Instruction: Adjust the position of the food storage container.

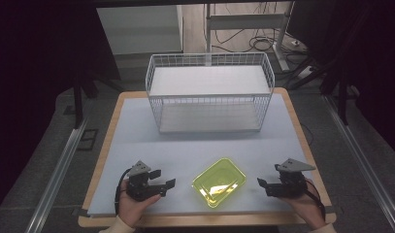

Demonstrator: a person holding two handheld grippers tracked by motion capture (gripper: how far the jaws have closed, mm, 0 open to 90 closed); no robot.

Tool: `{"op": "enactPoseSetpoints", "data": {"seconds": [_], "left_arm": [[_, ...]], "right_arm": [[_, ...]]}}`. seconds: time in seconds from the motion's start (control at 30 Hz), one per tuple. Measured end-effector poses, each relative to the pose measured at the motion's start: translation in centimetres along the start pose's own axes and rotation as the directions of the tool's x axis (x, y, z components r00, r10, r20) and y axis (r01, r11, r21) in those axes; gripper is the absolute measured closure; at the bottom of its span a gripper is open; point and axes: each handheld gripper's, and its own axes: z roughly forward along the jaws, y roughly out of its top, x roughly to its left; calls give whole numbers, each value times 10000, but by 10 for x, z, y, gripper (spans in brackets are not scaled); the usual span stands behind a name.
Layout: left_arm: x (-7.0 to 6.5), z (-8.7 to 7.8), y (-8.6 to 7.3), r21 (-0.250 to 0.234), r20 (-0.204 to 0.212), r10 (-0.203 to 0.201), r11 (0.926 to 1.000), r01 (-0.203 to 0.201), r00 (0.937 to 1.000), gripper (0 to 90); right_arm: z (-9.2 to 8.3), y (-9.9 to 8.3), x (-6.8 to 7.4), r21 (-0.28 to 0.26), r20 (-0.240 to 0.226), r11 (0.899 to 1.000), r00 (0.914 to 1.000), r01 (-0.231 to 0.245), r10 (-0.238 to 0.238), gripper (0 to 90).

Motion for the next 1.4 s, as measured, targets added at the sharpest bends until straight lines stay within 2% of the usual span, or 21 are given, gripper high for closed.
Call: {"op": "enactPoseSetpoints", "data": {"seconds": [0.27,0.3,0.37,0.4,0.5,0.53,0.63,0.67,0.7,0.77,0.8,0.87,0.9,1.0,1.03,1.07,1.17,1.2,1.23,1.27,1.4], "left_arm": [[1,3,1,119,94,104,9999,-105,9999,247],[1,1,0,56,79,76,10000,-77,9999,247],[1,0,0,24,75,48,10000,-49,10000,247],[2,0,0,0,62,48,10000,-48,10000,247],[2,-1,0,-23,12,-2,10000,2,10000,247],[2,-1,0,-23,12,-2,10000,2,10000,247],[1,1,0,43,17,96,9999,-96,10000,247],[1,1,0,43,17,96,9999,-96,10000,246],[1,1,0,43,11,81,10000,-81,10000,246],[1,1,0,31,2,72,10000,-72,10000,246],[1,1,0,40,0,68,10000,-68,10000,246],[1,1,0,48,-5,79,10000,-79,10000,246],[1,1,0,48,-5,79,10000,-79,10000,246],[1,1,0,26,21,113,9999,-113,9999,246],[1,1,0,39,19,114,9999,-114,9999,246],[1,1,0,42,21,113,9999,-113,9999,246],[1,1,0,31,41,60,10000,-60,10000,245],[1,1,0,38,41,63,10000,-63,10000,244],[1,1,0,38,41,63,10000,-63,10000,244],[1,1,0,42,35,66,10000,-66,10000,244],[1,1,0,29,45,64,10000,-64,10000,244]], "right_arm": [[-9,-1,-2,-342,-129,9994,9999,-26,22,225],[-13,1,-2,-388,-219,9992,9997,-78,70,264],[-15,1,-1,-368,-337,9993,9994,-70,58,280],[-19,2,1,-350,-492,9994,9987,70,-87,328],[-23,3,5,-319,-524,9986,9977,411,-428,429],[-23,3,5,-319,-524,9986,9977,411,-428,429],[-24,5,8,-100,-798,9966,9934,823,-829,602],[-24,5,8,-100,-798,9966,9934,823,-829,602],[-25,5,8,-3,-870,9952,9914,983,-979,643],[-25,5,10,189,-1058,9907,9856,1348,-1320,752],[-26,5,12,337,-1253,9866,9801,1595,-1541,828],[-27,7,16,324,-1445,9831,9741,1801,-1737,894],[-27,7,16,324,-1445,9831,9741,1801,-1737,894],[-29,11,29,297,-1915,9756,9592,2175,-2080,900],[-29,11,29,297,-1915,9756,9592,2175,-2080,900],[-29,11,33,286,-2049,9734,9545,2271,-2167,900],[-26,13,45,228,-2530,9659,9362,2578,-2439,900],[-24,14,53,234,-2829,9611,9239,2753,-2578,900],[-24,14,53,234,-2829,9611,9239,2753,-2578,900],[-23,14,56,274,-2974,9595,9187,2803,-2599,900],[-15,14,75,382,-3570,9449,8877,3250,-2909,900]]}}
